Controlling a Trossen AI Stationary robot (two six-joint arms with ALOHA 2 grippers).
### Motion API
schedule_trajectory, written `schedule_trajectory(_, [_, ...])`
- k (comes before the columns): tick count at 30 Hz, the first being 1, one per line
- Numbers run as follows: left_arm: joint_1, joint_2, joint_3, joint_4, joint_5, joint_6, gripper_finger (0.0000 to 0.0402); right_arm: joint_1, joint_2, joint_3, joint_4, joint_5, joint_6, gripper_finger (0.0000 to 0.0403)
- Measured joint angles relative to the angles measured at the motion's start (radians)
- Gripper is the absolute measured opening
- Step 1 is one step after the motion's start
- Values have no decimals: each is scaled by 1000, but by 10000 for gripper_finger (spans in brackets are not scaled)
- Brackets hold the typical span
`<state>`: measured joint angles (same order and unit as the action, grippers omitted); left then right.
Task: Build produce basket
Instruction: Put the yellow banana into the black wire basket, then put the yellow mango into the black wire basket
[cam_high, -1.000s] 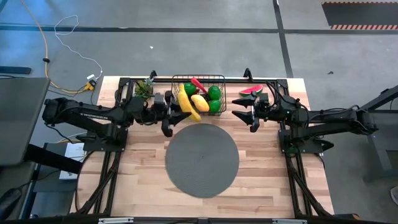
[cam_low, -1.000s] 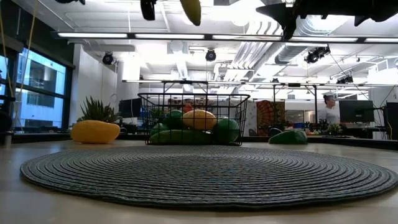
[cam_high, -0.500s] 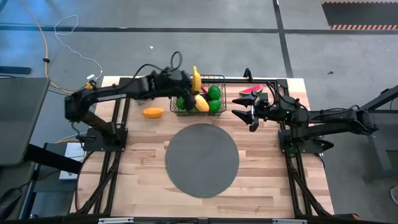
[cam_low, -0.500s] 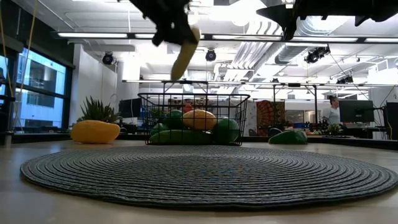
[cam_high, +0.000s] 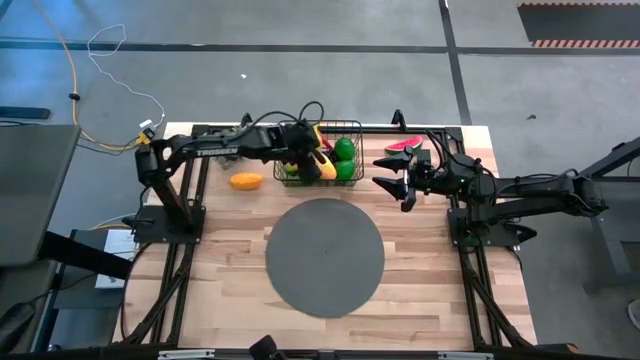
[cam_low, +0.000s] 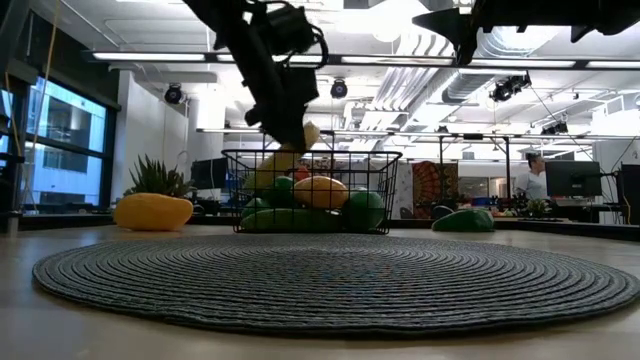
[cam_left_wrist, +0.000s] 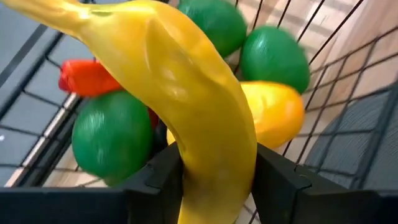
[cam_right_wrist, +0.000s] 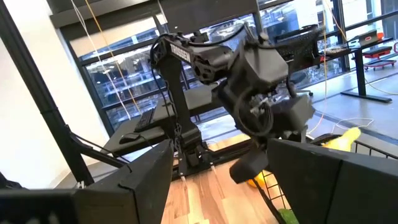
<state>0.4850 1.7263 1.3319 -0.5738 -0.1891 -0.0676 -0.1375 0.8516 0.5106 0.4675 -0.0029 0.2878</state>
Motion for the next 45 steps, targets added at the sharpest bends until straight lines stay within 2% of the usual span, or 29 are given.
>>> schedule_trajectory(9, [0, 43, -1, -17, -10, -7, 205, 0, 0, 0, -1, 0, 0, 243])
schedule_trajectory(15, [9, 24, -1, -11, -1, 7, 240, 0, 0, 0, 0, 0, 0, 243])
schedule_trajectory(23, [50, -129, -1, -2, -1, 19, 246, 0, 0, 0, 0, 0, 0, 243])
schedule_trajectory(28, [43, -285, -26, 61, 99, -25, 246, 0, 0, 0, 0, 0, 0, 243])
schedule_trajectory(32, [-16, -418, -139, 241, 127, -100, 246, 0, 0, 0, -4, 0, 0, 243])
schedule_trajectory(40, [-192, -653, -539, 741, 65, -200, 246, 0, 0, 0, -3, 0, 0, 243])
schedule_trajectory(45, [-272, -748, -746, 896, 34, -295, 246, 0, 0, 0, 0, 0, 0, 243])
